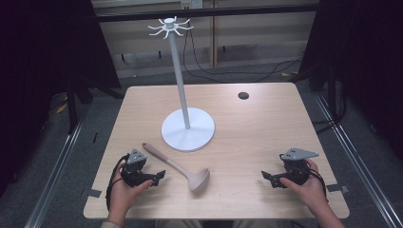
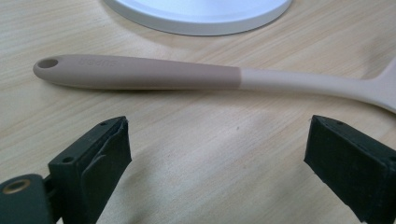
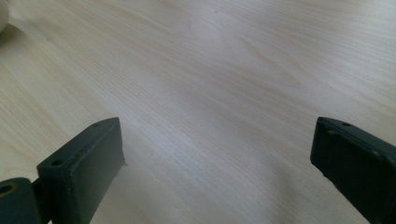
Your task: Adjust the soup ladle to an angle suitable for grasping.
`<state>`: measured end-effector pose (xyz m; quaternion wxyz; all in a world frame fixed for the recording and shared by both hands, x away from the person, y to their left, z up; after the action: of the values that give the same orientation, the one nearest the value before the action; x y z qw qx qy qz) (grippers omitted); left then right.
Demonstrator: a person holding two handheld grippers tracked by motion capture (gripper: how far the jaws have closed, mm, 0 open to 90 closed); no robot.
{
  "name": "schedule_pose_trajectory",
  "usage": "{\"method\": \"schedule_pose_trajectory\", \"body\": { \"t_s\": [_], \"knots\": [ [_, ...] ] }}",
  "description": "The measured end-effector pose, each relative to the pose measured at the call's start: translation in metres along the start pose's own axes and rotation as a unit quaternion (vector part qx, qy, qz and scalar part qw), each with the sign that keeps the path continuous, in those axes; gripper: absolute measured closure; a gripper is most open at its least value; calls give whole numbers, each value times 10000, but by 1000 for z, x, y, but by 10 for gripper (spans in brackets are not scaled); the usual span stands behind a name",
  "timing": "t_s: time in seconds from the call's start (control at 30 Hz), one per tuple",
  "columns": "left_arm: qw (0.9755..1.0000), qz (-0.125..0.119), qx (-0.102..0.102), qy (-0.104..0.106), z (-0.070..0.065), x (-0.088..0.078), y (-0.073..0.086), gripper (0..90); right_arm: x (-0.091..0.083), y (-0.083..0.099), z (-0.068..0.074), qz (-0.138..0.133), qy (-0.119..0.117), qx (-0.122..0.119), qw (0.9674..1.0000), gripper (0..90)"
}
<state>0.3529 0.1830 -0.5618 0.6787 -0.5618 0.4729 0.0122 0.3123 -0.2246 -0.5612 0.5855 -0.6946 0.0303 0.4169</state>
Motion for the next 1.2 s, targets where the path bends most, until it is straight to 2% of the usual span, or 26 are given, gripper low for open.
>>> {"method": "schedule_pose_trajectory", "body": {
  "t_s": [0.1,0.23,0.33,0.47,0.53,0.57,0.63,0.73,0.8,0.83,0.9,0.93,0.97,1.1,1.13,1.17,1.2],
  "knots": [
    [9998,75,160,90,-5,1,0,78,0,-1,0,-10,14,9,10000,22],
    [9994,67,259,221,-13,1,-2,116,0,-4,-1,-63,22,42,10000,22],
    [9991,44,232,349,-20,0,-5,138,1,-6,-1,-88,24,62,9999,23],
    [9977,27,348,585,-35,-1,-12,235,2,-7,1,-93,1,74,9999,24],
    [9963,63,428,742,-44,-1,-15,332,3,-9,1,-125,-17,42,9999,25],
    [9959,74,399,813,-49,0,-17,367,3,-9,1,-125,-16,49,9999,25],
    [9937,110,497,1000,-58,0,-20,482,3,-9,1,-124,-15,57,9999,26],
    [9911,132,499,1228,-70,2,-23,595,2,-8,0,-123,5,125,9998,27],
    [9883,207,500,1423,-78,4,-24,673,1,-7,-1,-138,18,169,9998,27],
    [9877,238,522,1451,-81,6,-24,705,0,-7,-2,-149,25,152,9998,27],
    [9858,291,572,1553,-87,11,-24,754,-2,-7,-2,-169,33,180,9997,28],
    [9862,321,586,1518,-88,13,-25,770,-3,-6,-2,-172,51,226,9996,28],
    [9855,356,563,1563,-90,14,-25,796,-4,-6,-3,-176,63,216,9996,28],
    [9815,425,514,1795,-101,19,-27,868,-8,-4,-3,-200,77,208,9996,28],
    [9805,456,549,1830,-104,20,-27,886,-9,-2,-3,-181,78,207,9996,28],
    [9805,456,549,1830,-104,20,-27,898,-10,-2,-3,-183,89,228,9995,28],
    [9788,525,616,1881,-109,25,-26,900,-11,0,-4,-172,98,184,9996,27]
  ]
}}
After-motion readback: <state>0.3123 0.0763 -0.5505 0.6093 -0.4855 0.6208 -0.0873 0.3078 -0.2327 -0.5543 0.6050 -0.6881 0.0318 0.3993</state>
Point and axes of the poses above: each handheld gripper's, and its own axes: x roughly forward along the jaws, y roughly out of its underside, z roughly to its left, the point moved 10 cm from there along x, roughly forward along the jaws, and after that the axes turned 2 degrees about -z, right-handed, at the moved point
